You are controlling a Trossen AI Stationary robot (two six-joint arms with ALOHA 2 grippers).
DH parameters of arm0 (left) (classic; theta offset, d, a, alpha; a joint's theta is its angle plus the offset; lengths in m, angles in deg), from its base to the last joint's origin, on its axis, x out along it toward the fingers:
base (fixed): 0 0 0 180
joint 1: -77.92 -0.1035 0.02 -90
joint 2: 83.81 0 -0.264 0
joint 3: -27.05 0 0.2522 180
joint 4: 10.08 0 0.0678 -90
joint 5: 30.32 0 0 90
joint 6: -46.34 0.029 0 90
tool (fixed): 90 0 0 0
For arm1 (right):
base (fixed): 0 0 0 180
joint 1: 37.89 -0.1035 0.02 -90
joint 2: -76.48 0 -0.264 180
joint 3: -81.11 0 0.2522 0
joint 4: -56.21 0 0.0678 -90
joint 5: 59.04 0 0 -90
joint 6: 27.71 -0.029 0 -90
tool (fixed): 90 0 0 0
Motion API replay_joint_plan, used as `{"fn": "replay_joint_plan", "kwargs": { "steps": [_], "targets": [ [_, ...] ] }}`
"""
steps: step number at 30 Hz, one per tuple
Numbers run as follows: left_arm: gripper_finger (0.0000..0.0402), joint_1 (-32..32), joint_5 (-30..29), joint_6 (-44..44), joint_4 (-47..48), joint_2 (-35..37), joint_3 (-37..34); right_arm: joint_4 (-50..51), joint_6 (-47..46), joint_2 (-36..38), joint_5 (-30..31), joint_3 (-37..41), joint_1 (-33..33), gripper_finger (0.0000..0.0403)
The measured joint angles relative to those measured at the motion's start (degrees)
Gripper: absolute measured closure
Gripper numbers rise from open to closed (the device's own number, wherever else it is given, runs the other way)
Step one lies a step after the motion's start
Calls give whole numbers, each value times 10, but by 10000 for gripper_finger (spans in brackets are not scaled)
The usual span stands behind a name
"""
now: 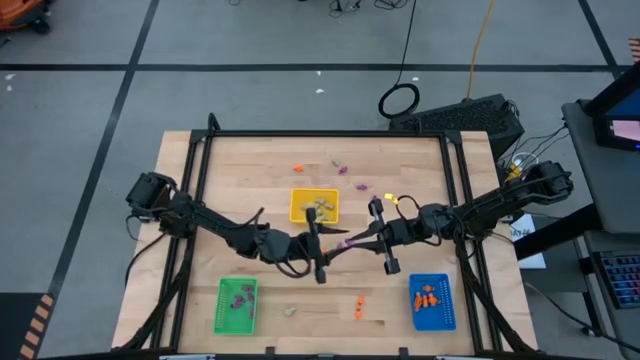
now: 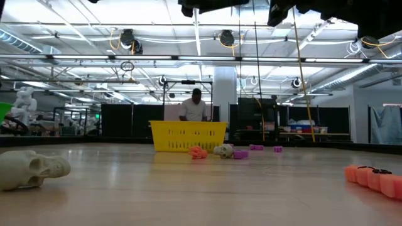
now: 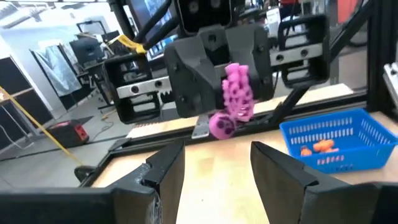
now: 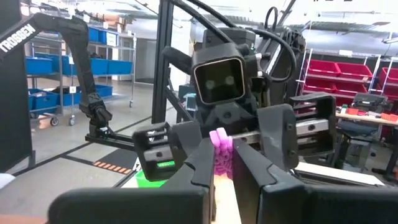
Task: Sort Halloween decoration
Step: Put the purple skeleton toy in the green basket
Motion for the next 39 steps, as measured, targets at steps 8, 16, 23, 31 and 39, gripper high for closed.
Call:
{"fn": "replay_joint_plan", "kwargs": {
  "steps": [8,16,23,31,39],
  "targets": [
    [220,1,4,6,-25,0,0,12,0,0,0,0,0,383],
    [220,1,14,5,-26,0,0,23,0,0,28,0,0,383],
    [246,1,16,2,-24,0,0,24,0,0,28,0,0,383],
    [315,1,15,2,-23,0,0,22,0,0,26,0,0,383],
    [355,1,15,2,-22,0,0,22,-1,0,27,0,0,377]
  ]
}}
